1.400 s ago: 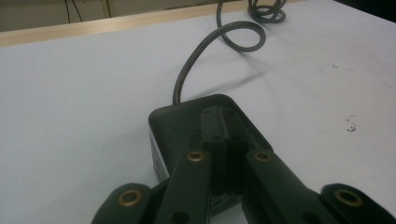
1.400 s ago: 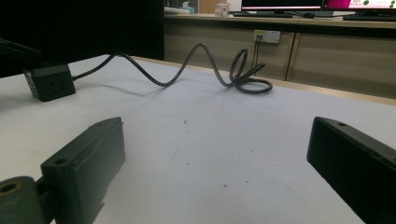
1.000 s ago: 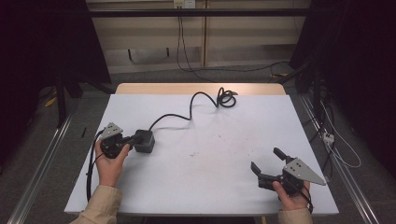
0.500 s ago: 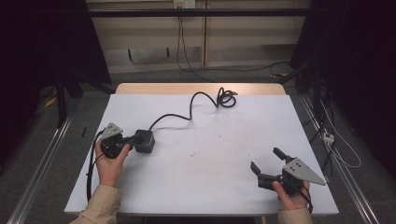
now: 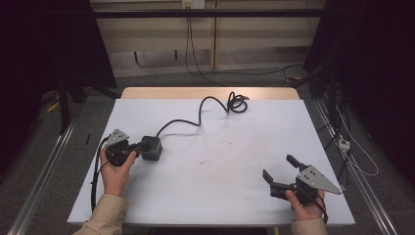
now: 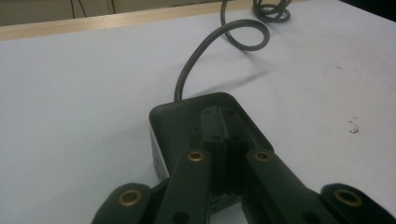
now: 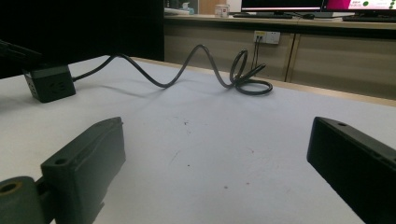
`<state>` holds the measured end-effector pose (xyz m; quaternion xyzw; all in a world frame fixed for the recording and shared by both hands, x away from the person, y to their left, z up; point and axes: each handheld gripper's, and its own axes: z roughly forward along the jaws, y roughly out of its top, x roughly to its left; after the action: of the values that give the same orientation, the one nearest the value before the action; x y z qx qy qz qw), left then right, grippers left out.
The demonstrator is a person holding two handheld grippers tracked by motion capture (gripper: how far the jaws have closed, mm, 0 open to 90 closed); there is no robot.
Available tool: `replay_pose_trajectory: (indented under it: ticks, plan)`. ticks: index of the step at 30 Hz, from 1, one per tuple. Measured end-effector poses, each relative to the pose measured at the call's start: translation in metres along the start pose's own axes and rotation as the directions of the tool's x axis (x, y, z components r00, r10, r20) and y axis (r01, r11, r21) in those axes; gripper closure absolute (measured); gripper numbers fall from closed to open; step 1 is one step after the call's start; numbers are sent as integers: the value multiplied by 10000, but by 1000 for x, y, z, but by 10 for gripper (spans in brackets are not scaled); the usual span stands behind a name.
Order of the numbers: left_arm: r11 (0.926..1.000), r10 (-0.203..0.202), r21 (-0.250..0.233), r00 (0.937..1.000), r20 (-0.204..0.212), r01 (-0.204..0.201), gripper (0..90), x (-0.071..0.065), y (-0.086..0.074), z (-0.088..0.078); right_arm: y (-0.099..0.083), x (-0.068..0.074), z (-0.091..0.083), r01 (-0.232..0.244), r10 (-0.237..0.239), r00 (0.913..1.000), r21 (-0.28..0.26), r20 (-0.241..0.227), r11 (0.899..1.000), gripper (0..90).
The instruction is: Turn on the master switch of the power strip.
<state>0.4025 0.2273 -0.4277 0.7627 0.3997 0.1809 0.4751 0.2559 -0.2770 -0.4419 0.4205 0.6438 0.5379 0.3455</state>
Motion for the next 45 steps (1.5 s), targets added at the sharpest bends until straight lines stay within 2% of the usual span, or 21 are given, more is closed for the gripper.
replay_pose_trajectory:
  ticks: [12, 16, 19, 21, 23, 28, 45]
  plan:
    - [10000, 12, 78, 10000, -74, -12, 900, -1, 0, 0, 0, 0, -1, 0, 0, 10000, -11, 14, 10000, 36]
    - [9999, -100, 14, 9999, -33, 100, 900, -1, 0, 0, 0, 0, 0, 12, -12, 10000, 5, 3, 10000, 36]
    - [10000, 45, 42, 9999, -98, -45, 900, -2, 0, 0, 0, 0, 0, 15, -15, 10000, 9, -1, 10000, 36]
    - [10000, -3, -9, 10000, -53, 3, 900, -1, 0, 0, 0, 0, 0, 16, -16, 10000, 13, -2, 10000, 36]
    - [9998, 212, 38, 9997, -138, -212, 900, -2, 0, 0, -1, -1, 0, 21, -21, 10000, 4, -2, 10000, 36]
    - [9999, 7, -132, 10000, -97, -8, 900, -2, -1, 0, -1, -1, 0, 12, -12, 10000, 13, -13, 10000, 36]
    - [9990, -264, -357, 9997, -8, 264, 900, 1, -2, 1, 0, -1, 1, 47, -47, 10000, 13, 10, 10000, 36]
